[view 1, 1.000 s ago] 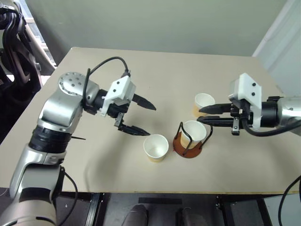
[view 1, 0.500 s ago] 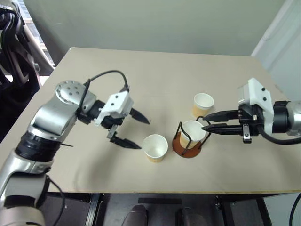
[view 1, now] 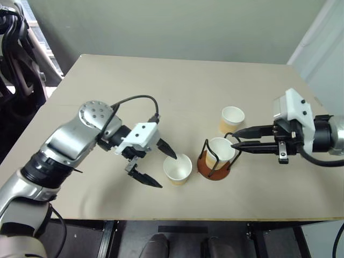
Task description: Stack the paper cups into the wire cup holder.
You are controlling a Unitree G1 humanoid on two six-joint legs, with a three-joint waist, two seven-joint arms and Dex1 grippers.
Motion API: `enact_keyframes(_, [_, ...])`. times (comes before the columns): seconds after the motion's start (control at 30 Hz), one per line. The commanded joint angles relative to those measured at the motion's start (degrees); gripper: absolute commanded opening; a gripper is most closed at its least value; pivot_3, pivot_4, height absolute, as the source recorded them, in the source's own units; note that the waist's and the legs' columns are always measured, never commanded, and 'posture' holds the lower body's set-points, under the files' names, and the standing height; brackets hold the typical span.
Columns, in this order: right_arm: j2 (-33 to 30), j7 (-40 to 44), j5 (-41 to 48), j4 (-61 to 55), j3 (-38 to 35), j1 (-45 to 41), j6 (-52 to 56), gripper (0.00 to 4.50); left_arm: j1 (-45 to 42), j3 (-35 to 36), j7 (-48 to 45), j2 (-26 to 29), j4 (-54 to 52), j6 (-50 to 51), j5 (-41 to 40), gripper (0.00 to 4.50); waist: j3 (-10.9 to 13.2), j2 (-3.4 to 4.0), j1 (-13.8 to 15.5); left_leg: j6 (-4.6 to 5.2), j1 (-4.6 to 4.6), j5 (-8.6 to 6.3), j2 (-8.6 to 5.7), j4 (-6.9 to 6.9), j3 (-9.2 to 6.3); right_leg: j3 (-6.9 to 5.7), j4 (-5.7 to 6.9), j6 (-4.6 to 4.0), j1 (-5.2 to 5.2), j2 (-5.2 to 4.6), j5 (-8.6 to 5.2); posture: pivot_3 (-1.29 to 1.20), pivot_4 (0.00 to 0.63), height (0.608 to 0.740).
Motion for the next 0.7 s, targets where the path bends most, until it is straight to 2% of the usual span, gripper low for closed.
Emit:
enact_keyframes(0.03, [-1.08, -1.04, 1.49, -1.14, -3.00, -0.85, 0.40, 1.17, -1.42, -0.60, -2.25, -1.00, 1.07, -4.69, 3.18, 4.50, 0.00, 0.00, 0.01, 0.00, 0.00, 0.00, 0.00, 0.00, 0.00, 0.00, 0.00, 0.00, 0.00, 0.00, 0.00, 0.00, 0.150, 0.740])
enact_keyframes(0.27, [-1.43, -2.23, 2.40, -2.23, -3.89, 1.33, 1.14, 1.17, -0.22, -1.60, -2.25, -3.25, 3.09, -9.21, 7.60, 4.50, 0.00, 0.00, 0.01, 0.00, -0.01, 0.00, 0.00, -0.01, 0.00, 0.00, 0.02, 0.00, 0.01, 0.00, 0.00, 0.00, 0.150, 0.740])
enact_keyframes(0.67, [-1.08, -3.86, 4.47, -2.64, -4.47, 2.38, 1.09, 1.17, 2.57, 0.26, -2.10, -7.25, 2.88, -10.91, 11.11, 4.50, 0.00, 0.00, 0.03, 0.00, -0.01, 0.00, 0.00, -0.01, 0.00, 0.00, 0.03, 0.00, 0.01, 0.00, 0.00, 0.00, 0.150, 0.740])
enact_keyframes(0.7, [-1.10, -3.95, 4.55, -2.68, -4.44, 2.46, 1.01, 1.20, 2.79, 0.34, -2.06, -7.47, 2.99, -11.02, 11.46, 4.32, 0.00, 0.00, 0.00, 0.00, -0.01, 0.00, 0.00, -0.01, 0.01, 0.00, 0.06, 0.00, 0.01, 0.00, 0.00, 0.00, 0.150, 0.740])
